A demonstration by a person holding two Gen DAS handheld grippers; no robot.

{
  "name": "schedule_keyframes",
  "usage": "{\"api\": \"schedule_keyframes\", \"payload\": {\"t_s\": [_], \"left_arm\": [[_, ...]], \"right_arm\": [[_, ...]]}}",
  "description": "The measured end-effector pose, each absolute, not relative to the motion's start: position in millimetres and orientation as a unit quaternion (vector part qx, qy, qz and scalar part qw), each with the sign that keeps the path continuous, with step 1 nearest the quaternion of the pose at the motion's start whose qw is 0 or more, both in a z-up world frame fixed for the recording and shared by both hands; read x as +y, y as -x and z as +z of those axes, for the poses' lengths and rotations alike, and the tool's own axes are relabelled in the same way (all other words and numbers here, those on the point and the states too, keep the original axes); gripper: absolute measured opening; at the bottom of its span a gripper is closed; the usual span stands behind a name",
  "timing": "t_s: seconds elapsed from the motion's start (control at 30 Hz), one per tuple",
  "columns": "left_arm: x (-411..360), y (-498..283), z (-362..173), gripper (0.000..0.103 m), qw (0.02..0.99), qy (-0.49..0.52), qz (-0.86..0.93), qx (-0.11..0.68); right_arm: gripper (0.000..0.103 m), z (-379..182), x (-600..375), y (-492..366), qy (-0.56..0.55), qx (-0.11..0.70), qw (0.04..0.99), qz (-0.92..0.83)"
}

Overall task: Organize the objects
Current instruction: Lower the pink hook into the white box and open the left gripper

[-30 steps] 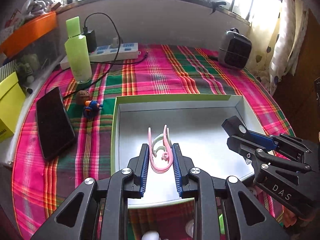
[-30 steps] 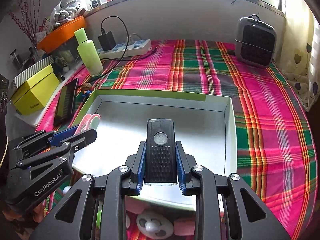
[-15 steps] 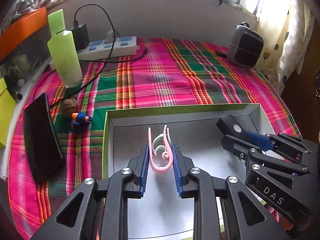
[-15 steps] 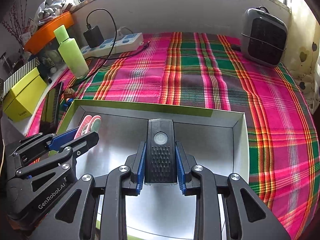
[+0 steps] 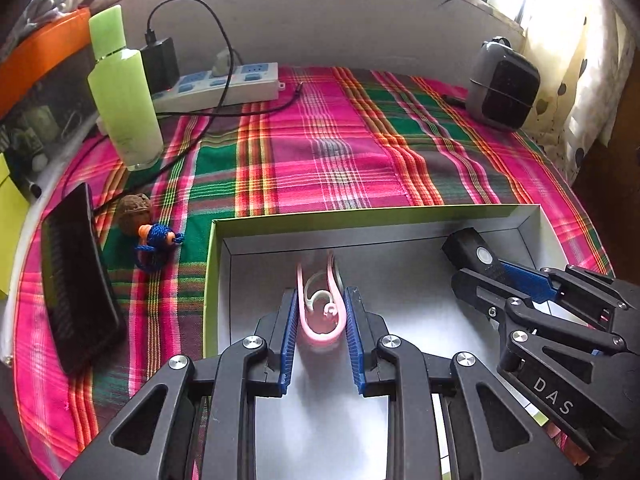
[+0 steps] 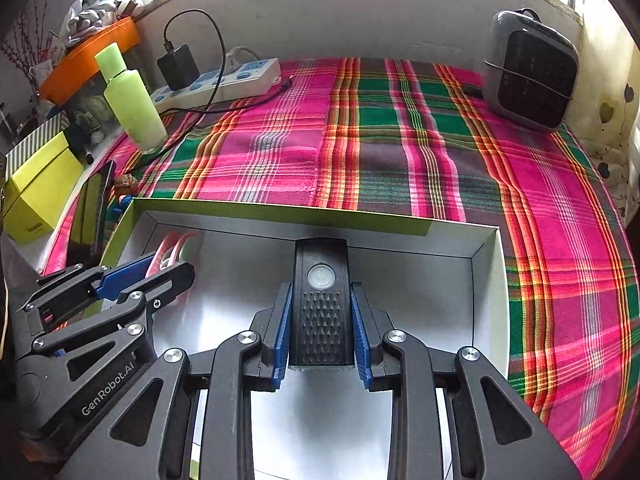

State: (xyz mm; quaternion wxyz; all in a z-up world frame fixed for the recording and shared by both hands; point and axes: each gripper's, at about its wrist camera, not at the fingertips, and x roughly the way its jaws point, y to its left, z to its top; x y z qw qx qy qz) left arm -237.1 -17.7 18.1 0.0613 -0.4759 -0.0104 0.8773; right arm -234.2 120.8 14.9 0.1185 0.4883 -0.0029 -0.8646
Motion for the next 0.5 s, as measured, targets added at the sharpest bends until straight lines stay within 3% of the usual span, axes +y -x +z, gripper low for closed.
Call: {"api": "schedule_keyframes", "payload": {"t_s": [0.4, 0.5], "left_arm": [[-16.9, 239.0, 17.0, 0.022, 0.057, 0.476, 0.877, -0.007], [-16.5, 238.6, 16.9, 0.027, 0.054, 0.477, 0.877, -0.004]], "right_arm": [[0.028, 14.2, 121.3, 234.3, -0.486, -0.008, 0.116, -0.866], [0.028, 13.9, 120.1, 232.7, -0.483, -0.003, 0.119, -0.868]]}}
